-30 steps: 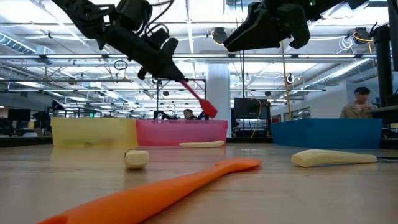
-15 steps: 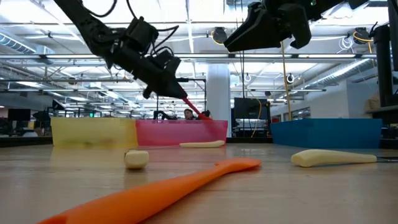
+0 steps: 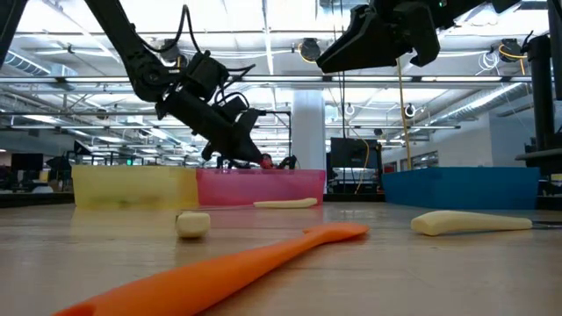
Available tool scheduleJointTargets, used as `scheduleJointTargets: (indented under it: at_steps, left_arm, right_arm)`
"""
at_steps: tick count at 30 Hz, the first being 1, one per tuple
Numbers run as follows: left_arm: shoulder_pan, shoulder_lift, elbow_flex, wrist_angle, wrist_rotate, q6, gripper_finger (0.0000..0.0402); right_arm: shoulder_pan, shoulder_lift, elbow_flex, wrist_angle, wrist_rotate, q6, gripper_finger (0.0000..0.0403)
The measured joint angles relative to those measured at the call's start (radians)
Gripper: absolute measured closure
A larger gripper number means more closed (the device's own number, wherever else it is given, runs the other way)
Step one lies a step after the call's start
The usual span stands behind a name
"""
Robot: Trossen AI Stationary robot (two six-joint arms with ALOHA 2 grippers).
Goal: Pick & Place Kitchen Items
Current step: Put the red spatula into the red bin
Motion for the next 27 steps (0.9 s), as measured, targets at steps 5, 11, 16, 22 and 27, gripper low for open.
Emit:
scheduleJointTargets:
  at_steps: [5, 11, 16, 22, 27]
  left_arm:
    - [0.034, 0.002, 0.000, -0.006, -0.015, 0.013, 0.0320]
    - [0.066, 0.002, 0.000, -0.025, -0.088, 0.033, 0.0288]
    - [0.087, 0.002, 0.000, -0.044, -0.114, 0.065, 0.0264]
    - [0.110, 0.002, 0.000, -0.045, -0.120, 0.084, 0.0238]
    - [0.130, 0.002, 0.000, -0.060, -0.119, 0.130, 0.0214]
  right_arm:
    - [0.000, 0.000, 0.000, -0.006, 0.000, 0.035, 0.0259]
    - [0.000, 0.000, 0.000, -0.007, 0.000, 0.045, 0.0258]
    - [0.000, 0.000, 0.000, -0.007, 0.000, 0.045, 0.0259]
    - [0.000, 0.000, 0.000, -0.007, 0.000, 0.045, 0.0261]
    - [0.000, 0.000, 0.000, -0.007, 0.000, 0.045, 0.0259]
